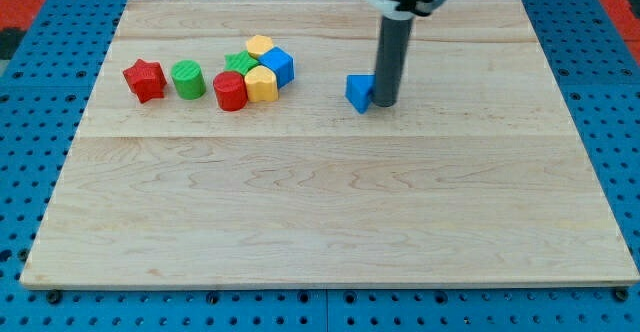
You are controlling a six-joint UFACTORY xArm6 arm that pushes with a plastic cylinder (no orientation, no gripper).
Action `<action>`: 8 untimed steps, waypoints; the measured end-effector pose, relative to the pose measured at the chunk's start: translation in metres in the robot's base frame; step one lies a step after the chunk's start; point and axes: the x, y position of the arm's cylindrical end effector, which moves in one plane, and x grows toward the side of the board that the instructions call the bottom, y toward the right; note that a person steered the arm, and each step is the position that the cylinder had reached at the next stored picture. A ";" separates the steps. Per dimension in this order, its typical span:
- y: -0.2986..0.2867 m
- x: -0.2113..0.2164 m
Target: Drag the green circle close to the left side of the green star
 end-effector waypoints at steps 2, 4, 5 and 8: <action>-0.091 0.056; -0.243 0.022; -0.274 -0.007; -0.247 -0.018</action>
